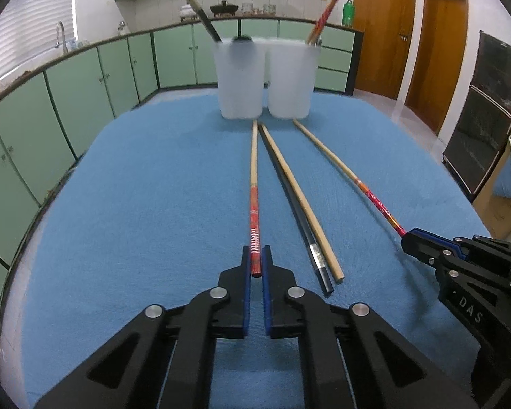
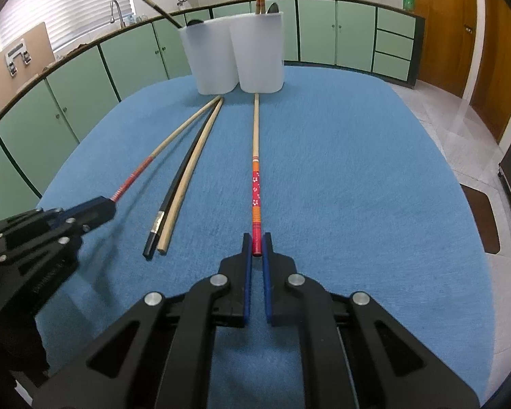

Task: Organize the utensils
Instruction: 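Grasp a red-patterned chopstick with the right tool while the left tool grasps another red-patterned chopstick, then lift both red chopsticks and lower them into the white holder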

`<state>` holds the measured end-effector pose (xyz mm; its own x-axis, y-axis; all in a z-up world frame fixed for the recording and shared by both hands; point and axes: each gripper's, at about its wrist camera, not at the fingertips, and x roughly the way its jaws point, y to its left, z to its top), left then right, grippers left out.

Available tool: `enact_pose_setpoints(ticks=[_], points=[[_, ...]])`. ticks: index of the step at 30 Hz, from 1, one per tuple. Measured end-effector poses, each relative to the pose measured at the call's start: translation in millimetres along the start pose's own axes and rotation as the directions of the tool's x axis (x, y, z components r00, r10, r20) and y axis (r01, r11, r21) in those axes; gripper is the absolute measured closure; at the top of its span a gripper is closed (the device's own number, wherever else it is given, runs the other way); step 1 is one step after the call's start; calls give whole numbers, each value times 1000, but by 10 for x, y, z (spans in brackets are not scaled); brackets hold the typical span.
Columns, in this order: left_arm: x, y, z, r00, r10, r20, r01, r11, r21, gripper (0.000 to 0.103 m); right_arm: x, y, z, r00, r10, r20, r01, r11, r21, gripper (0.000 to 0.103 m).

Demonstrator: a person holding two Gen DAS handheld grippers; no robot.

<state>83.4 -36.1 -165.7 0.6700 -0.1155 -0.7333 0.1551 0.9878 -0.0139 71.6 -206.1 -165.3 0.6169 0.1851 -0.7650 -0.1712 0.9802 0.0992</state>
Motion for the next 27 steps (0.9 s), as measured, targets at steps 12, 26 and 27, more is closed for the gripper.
enact_pose_setpoints(ticks=[12,26,27], points=[[-465,66,219,993,-10,116,10,1000,5,97,-345,3,250,998,1,66,-2,1000,13,98],[-977,79,795,956,-55,288,44,998,46,97,-925,67,827,980,40,194,-35,999,-31,98],[-995,76,858,953,-59,298,45,998,54,97,-966,74,895,978,45,205,-37,998,-43,98]])
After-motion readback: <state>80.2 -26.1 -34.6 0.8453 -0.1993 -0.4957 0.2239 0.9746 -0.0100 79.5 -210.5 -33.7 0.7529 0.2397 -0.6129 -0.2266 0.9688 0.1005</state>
